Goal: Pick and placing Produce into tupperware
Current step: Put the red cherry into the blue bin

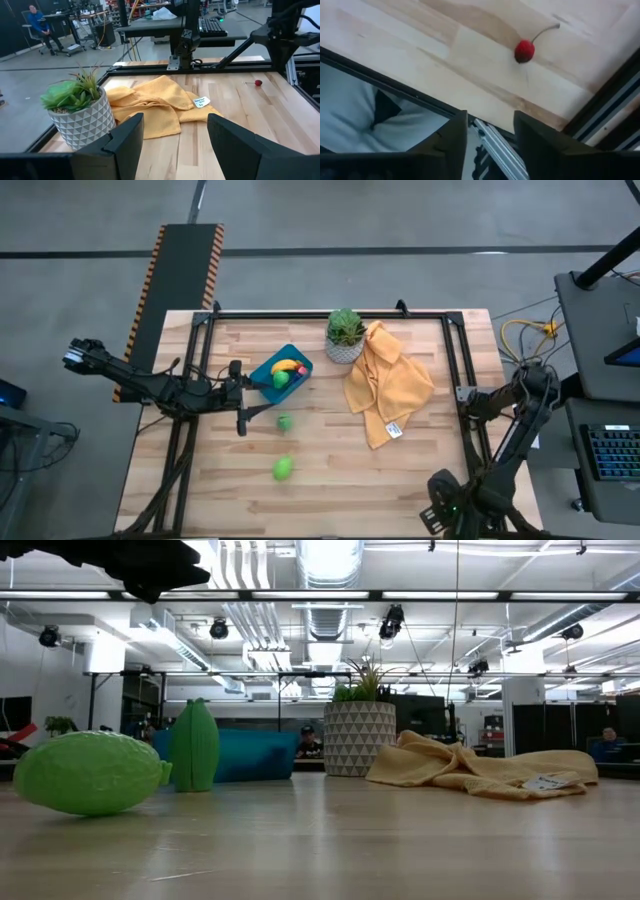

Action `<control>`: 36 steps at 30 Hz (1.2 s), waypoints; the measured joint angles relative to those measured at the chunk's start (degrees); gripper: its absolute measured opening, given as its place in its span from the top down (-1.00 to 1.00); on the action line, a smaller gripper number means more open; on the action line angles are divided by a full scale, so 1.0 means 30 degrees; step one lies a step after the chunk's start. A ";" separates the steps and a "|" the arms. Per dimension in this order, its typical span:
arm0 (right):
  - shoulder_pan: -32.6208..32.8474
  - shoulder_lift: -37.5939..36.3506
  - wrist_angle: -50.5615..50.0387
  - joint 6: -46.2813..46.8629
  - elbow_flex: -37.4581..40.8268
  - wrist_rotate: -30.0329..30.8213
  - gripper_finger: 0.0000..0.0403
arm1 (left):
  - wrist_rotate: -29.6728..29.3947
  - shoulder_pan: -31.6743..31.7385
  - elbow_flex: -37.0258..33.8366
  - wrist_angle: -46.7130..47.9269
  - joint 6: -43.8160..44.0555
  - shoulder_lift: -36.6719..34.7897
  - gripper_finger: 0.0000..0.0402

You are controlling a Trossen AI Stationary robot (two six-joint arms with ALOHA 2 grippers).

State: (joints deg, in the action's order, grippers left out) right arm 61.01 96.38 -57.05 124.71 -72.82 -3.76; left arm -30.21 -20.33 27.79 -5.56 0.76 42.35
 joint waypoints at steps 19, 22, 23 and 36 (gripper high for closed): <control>-0.0635 0.3810 -0.1576 0.1809 -0.0204 -0.0238 -0.27 | -0.0007 0.0020 0.0073 -0.0074 -0.0499 0.0118 -0.02; -0.0638 0.4030 -0.1912 0.1876 -0.0197 -0.0226 -0.23 | -0.0001 0.0020 0.0066 -0.0097 -0.0395 0.0138 -0.02; -0.0652 0.4070 -0.2093 0.1931 -0.0197 -0.0127 -0.21 | -0.0007 0.0020 0.0066 -0.0223 -0.0376 0.0185 -0.02; -0.0721 0.5108 -0.1884 0.1930 -0.0204 0.0410 -0.15 | 0.0011 0.0020 0.0047 -0.1224 -0.0353 0.1444 -0.02</control>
State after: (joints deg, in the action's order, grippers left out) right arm 58.85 111.70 -62.70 130.50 -73.43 -2.53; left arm -30.18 -20.27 27.93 -9.23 -0.30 46.68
